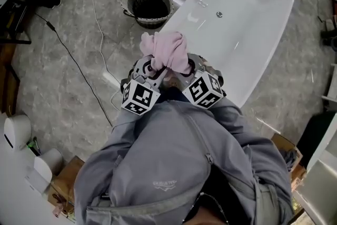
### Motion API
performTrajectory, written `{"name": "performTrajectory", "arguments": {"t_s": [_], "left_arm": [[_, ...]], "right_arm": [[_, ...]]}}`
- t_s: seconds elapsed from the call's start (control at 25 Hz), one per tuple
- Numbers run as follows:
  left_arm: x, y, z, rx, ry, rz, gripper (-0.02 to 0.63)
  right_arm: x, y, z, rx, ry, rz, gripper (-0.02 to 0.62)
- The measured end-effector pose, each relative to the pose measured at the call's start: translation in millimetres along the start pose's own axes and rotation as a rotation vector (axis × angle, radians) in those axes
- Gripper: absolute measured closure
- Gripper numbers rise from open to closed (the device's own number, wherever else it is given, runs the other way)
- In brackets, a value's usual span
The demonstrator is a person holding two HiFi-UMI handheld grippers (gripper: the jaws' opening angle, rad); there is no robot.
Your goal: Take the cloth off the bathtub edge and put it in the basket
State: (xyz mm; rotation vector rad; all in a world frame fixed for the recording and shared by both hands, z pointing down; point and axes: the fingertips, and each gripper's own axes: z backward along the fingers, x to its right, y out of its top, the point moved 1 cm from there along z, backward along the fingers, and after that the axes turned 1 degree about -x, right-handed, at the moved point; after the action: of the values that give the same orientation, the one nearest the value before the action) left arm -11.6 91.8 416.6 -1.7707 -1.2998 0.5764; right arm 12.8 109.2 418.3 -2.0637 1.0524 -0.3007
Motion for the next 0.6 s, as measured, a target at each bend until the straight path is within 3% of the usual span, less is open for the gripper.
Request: {"name": "performTrajectory", "arguments": {"t_s": [0.28,0.6], "left_arm": [[-8.1,43.7,34.2,0.079,0.121,-0.016,0.462],[-22.9,63.0,60.1,0.119,0.259,-0.002,0.463]], "right_arm": [[7.6,42.3,34.2,0.082,-0.014,0.101,0.469],[12.4,75.4,43.6,0.163,0.027,0.19,0.469]]}}
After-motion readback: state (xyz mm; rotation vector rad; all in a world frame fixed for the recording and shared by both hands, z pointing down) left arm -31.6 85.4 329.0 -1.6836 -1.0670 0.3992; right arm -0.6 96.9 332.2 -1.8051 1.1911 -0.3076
